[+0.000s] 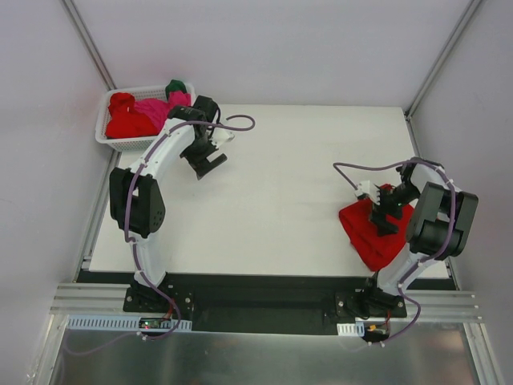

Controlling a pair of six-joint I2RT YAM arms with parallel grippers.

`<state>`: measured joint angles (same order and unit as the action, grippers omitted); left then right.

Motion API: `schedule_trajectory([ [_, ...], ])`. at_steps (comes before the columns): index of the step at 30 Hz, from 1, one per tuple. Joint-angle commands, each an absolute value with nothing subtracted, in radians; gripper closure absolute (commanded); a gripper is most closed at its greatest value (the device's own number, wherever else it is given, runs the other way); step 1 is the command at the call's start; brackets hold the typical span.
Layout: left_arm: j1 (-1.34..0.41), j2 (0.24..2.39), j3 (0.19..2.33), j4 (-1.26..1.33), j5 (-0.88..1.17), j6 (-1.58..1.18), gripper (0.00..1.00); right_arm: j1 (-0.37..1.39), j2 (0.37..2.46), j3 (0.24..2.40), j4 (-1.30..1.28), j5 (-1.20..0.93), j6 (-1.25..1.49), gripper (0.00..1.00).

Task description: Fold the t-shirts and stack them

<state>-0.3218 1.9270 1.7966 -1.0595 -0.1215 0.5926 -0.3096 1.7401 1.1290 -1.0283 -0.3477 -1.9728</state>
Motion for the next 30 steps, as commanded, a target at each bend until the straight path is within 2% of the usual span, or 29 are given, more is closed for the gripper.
schedule_trajectory([
  [1, -0.33, 1.901, 1.789, -1.083, -0.15, 0.606, 0.01, -0.296, 1.776, 1.155, -0.997, -0.336, -2.8, 0.0],
  [3, -0.33, 1.908, 1.793, -1.081, -0.15, 0.601, 0.01, -0.281, 1.795, 1.17, -0.985, -0.328, -2.726, 0.0],
  [11, -0.333, 1.924, 1.819, -1.083, -0.149, 0.601, 0.01, -0.204, 1.864, 1.302, -0.963, -0.273, -2.118, 0.0],
  [18, -0.336, 1.93, 1.833, -1.083, -0.141, 0.604, 0.01, -0.137, 1.85, 1.252, -0.979, -0.163, -1.8, 0.0],
  [24, -0.337, 1.925, 1.836, -1.083, -0.141, 0.604, 0.01, -0.132, 1.878, 1.271, -1.075, -0.113, -1.614, 0.0],
  [30, -0.337, 1.913, 1.824, -1.081, -0.143, 0.604, 0.01, -0.132, 1.974, 1.387, -1.287, -0.188, -1.34, 0.0],
])
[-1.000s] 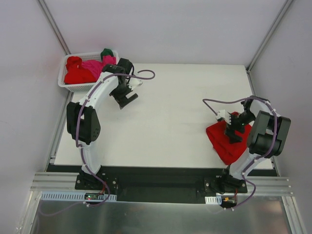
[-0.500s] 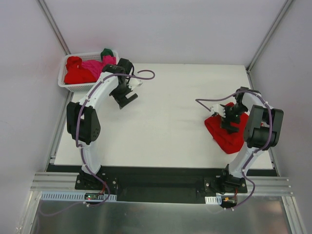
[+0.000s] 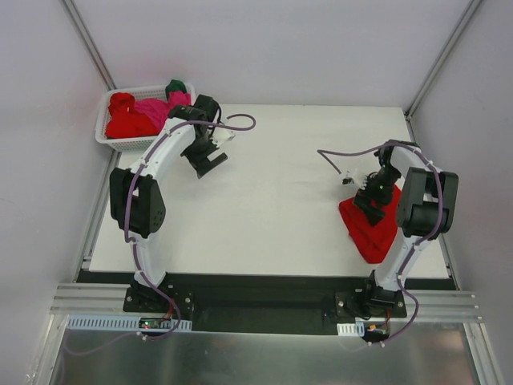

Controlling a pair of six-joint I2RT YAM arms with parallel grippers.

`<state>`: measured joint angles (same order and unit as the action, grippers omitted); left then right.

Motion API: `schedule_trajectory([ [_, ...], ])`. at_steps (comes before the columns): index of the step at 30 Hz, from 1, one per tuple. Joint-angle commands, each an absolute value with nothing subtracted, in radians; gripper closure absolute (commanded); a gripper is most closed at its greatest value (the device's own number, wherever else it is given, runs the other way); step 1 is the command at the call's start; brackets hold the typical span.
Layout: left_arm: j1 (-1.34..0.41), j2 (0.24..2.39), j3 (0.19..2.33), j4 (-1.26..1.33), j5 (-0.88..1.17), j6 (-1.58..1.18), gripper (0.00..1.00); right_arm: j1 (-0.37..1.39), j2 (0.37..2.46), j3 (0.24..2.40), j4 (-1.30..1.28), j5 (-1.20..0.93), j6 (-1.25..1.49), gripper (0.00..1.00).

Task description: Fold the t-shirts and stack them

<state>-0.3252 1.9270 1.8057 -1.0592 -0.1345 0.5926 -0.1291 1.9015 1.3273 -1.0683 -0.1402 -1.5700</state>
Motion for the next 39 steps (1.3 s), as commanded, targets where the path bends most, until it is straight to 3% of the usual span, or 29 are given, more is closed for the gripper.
schedule_trajectory([
  [1, -0.337, 1.91, 1.824, -1.083, -0.144, 0.606, 0.01, -0.133, 1.982, 1.409, -1.314, -0.221, -1.303, 0.0],
  [25, -0.336, 1.908, 1.832, -1.081, -0.141, 0.609, 0.01, -0.135, 2.095, 1.572, -1.287, -0.37, -0.747, 0.0],
  [39, -0.337, 1.91, 1.865, -1.083, -0.132, 0.597, 0.01, -0.184, 2.034, 1.617, -1.252, -0.31, -0.78, 0.0],
])
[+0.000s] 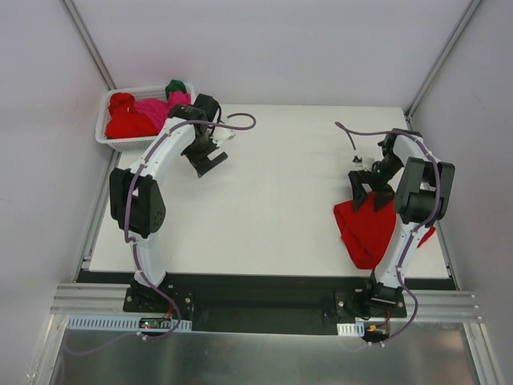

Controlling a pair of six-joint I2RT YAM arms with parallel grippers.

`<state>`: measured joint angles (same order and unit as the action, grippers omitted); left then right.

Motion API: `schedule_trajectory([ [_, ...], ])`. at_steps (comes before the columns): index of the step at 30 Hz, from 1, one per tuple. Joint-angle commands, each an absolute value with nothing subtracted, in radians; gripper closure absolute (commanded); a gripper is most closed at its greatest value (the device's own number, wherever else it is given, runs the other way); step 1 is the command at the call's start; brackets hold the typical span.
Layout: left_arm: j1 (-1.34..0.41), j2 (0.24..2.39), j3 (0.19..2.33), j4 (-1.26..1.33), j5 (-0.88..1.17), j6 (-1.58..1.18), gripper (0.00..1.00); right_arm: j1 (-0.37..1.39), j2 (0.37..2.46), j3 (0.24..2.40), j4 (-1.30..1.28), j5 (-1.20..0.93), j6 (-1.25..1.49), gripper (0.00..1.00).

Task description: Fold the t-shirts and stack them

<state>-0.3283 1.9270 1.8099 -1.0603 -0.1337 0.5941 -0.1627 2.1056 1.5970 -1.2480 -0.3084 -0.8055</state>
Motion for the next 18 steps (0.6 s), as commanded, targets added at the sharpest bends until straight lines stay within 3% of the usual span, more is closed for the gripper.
schedule_trajectory([
  [1, -0.339, 1.913, 1.87, -1.081, -0.132, 0.597, 0.01, -0.204, 2.049, 1.629, -1.271, -0.328, -0.758, 0.0],
  [18, -0.348, 1.901, 1.85, -1.083, -0.129, 0.606, 0.01, -0.331, 2.082, 1.555, -1.239, -0.175, -0.727, 0.0],
])
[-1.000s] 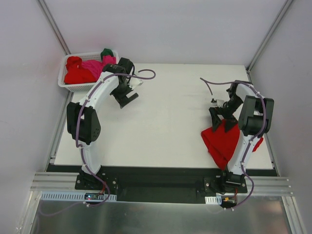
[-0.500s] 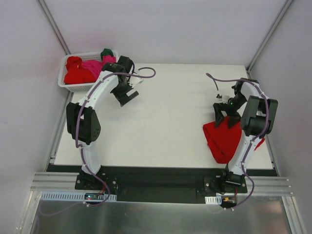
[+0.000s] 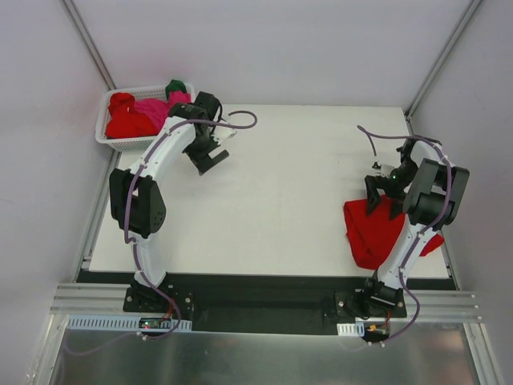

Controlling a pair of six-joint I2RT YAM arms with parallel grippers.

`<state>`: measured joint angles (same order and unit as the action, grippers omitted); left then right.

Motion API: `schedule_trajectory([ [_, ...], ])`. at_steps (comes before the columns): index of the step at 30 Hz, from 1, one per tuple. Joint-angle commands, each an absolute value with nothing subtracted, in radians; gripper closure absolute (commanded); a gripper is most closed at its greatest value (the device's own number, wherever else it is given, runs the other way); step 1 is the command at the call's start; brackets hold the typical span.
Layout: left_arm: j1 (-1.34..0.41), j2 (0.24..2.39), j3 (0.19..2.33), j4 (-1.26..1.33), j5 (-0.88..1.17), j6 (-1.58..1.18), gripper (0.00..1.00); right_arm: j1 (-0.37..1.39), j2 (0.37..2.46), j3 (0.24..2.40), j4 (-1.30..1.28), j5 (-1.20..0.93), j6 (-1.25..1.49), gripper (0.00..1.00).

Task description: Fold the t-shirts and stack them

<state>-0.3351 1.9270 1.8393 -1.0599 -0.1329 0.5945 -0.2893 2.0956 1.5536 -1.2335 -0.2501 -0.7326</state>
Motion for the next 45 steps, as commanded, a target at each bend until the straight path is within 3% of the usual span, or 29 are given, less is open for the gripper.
schedule_trajectory([
  [1, -0.35, 1.901, 1.848, -1.083, -0.129, 0.606, 0.01, -0.347, 2.086, 1.555, -1.239, -0.169, -0.73, 0.0],
  [16, -0.38, 1.911, 1.859, -1.081, -0.146, 0.612, 0.01, -0.351, 2.017, 1.506, -1.276, -0.221, -0.724, 0.0],
  [45, -0.382, 1.904, 1.856, -1.081, -0.141, 0.609, 0.01, -0.411, 1.976, 1.433, -1.276, -0.129, -0.785, 0.0],
])
